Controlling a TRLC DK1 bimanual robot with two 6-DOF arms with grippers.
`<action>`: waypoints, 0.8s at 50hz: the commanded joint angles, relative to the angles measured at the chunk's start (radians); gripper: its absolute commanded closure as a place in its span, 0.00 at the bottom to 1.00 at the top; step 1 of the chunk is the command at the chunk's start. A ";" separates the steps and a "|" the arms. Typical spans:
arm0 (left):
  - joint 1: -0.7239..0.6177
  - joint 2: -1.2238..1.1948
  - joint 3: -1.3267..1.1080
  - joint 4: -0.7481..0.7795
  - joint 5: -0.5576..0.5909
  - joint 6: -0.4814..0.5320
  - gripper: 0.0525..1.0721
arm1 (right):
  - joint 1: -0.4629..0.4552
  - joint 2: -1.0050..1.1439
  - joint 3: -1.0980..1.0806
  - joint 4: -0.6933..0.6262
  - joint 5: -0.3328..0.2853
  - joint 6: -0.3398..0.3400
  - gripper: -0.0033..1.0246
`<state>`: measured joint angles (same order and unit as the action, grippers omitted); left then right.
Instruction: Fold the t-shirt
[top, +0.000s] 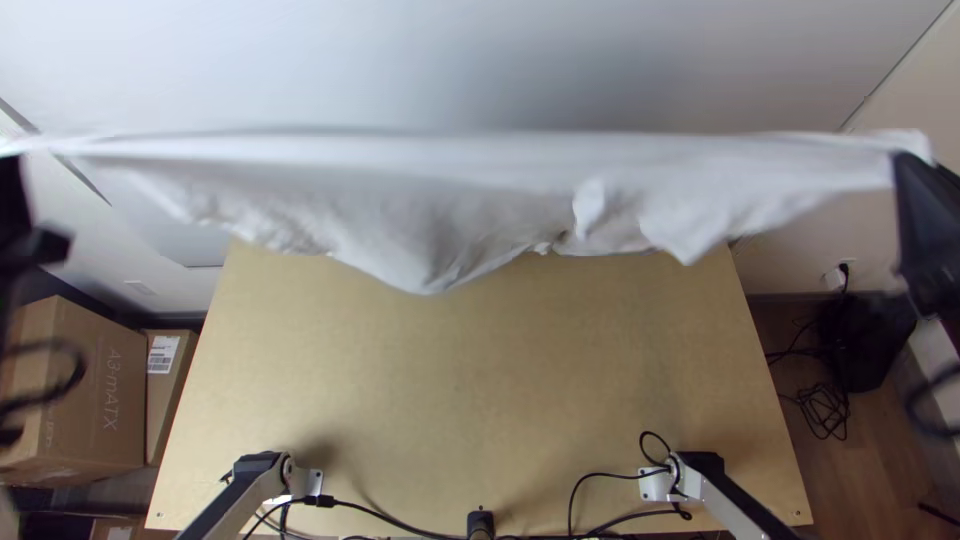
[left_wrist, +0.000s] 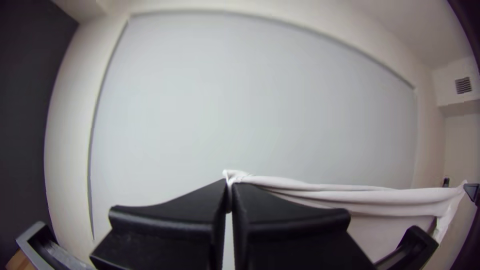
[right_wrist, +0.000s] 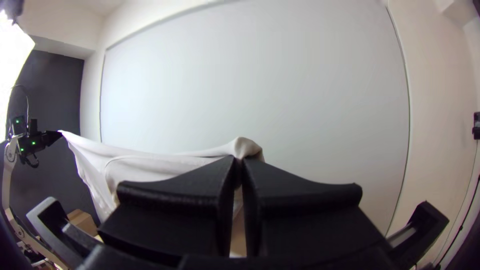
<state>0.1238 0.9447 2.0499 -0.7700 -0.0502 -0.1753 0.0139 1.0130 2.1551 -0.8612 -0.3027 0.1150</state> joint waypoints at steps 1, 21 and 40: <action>0.031 -0.129 0.033 -0.020 -0.051 -0.001 0.97 | 0.003 -0.094 -0.015 0.036 0.043 0.023 0.98; 0.039 -0.181 -0.059 -0.115 -0.050 -0.053 0.97 | 0.000 -0.126 -0.012 0.067 0.028 0.146 0.98; -0.035 -0.261 -1.082 0.146 0.096 -0.139 0.97 | 0.067 -0.352 -1.037 0.281 0.030 0.178 0.98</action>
<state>0.1013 0.6968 1.1553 -0.7078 0.0456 -0.2817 0.0605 0.7433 1.3602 -0.6643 -0.3012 0.2703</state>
